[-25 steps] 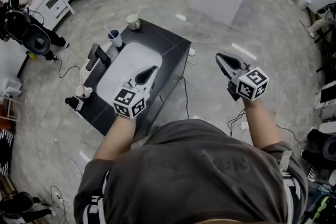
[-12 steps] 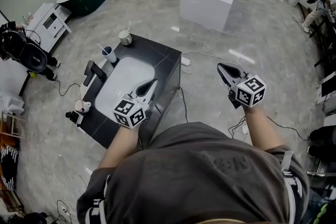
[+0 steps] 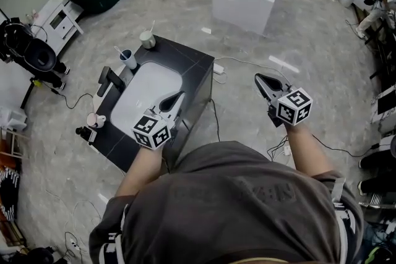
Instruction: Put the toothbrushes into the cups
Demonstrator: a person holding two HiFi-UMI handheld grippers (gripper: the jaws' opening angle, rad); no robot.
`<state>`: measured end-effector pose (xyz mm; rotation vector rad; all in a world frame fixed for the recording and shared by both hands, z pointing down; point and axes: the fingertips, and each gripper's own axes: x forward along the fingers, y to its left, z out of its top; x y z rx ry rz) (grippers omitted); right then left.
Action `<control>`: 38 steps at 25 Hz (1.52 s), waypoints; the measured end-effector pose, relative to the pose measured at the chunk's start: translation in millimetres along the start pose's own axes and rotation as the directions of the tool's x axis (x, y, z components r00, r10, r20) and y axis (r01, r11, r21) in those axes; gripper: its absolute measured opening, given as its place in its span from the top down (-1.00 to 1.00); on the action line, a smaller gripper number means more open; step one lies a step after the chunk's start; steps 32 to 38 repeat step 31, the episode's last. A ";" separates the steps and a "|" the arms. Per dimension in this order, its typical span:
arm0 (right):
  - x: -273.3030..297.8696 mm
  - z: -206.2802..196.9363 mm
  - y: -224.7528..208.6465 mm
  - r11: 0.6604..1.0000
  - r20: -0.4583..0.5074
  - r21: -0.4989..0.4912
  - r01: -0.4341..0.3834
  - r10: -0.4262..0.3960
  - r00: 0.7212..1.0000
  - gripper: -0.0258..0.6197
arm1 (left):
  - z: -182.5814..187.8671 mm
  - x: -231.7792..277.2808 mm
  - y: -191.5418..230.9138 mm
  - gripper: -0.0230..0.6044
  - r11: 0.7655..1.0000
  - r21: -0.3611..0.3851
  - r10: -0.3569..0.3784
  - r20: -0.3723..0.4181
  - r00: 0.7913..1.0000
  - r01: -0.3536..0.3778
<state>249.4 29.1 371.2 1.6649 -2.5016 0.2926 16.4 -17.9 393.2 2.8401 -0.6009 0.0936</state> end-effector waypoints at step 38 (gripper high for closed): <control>5.2 -2.1 -1.3 1.000 -0.026 -0.019 -0.002 0.001 1.000 0.95 | -6.7 0.9 2.7 0.91 1.000 -0.013 0.001 -0.028 1.000 -0.001</control>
